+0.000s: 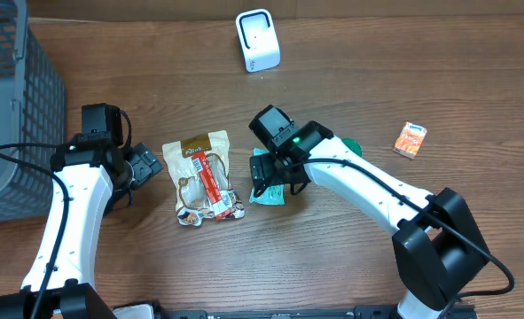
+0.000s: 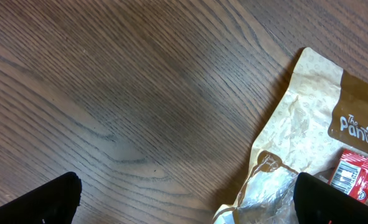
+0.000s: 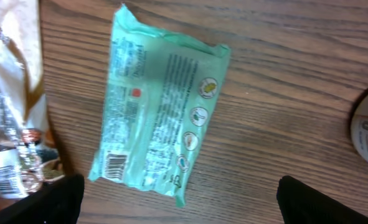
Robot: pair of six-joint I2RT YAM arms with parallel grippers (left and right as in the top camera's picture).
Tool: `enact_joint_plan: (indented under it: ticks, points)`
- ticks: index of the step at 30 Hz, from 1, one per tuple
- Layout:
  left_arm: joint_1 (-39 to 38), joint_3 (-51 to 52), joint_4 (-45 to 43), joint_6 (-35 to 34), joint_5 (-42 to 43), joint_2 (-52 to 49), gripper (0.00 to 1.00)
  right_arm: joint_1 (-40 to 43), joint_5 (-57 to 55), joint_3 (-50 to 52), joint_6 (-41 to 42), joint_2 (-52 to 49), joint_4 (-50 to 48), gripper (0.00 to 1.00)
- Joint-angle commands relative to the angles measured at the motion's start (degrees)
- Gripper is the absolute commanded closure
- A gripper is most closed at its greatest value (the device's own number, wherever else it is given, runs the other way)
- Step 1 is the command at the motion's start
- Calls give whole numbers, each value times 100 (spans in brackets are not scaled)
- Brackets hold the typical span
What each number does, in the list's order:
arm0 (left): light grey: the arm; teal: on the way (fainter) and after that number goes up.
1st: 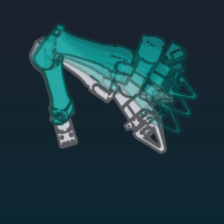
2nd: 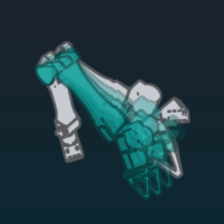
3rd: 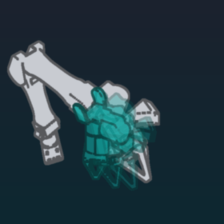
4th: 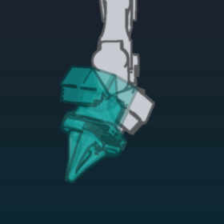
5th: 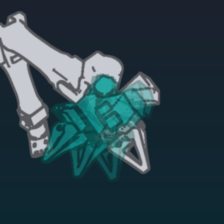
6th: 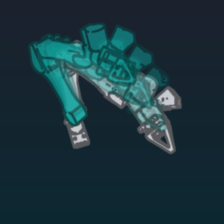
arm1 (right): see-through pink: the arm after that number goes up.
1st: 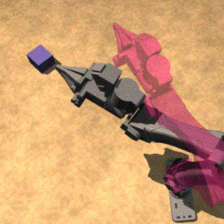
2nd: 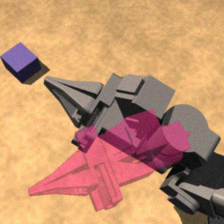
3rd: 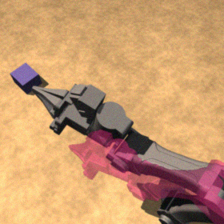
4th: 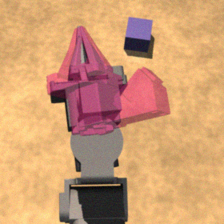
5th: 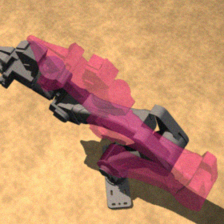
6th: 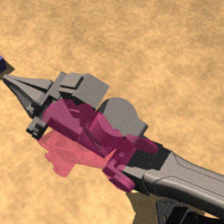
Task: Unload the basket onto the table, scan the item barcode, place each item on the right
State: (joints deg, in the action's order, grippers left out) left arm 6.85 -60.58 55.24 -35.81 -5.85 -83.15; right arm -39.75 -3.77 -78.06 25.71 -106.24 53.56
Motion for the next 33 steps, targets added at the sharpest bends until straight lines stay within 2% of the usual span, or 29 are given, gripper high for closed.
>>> enact_joint_plan:
  ticks: [1,2,3,10,14,21,27,31,33]
  points:
    - [9,11,-2,72,-72,0,0,13,-170,295,306,68,-105,7]
    - [9,11,-2,72,-72,0,0,15,-149,389,402,68,-188,15]
    - [9,11,-2,72,-72,0,0,13,-92,507,498,68,-302,20]
    - [9,11,-2,72,-72,0,0,11,994,1217,1368,68,-1086,19]
    - [9,11,-2,72,-72,0,0,7,1449,1547,1635,68,-1716,15]
    - [9,11,-2,72,-72,0,0,7,2194,1687,1633,68,-2310,13]
    - [9,11,-2,72,-72,0,0,-4,2492,1687,1600,68,-2437,10]
    - [9,11,-2,70,-72,0,0,-2,2946,1628,1025,96,-2332,10]
    - [9,11,-2,72,-72,0,0,-2,2653,1443,811,192,-1888,10]
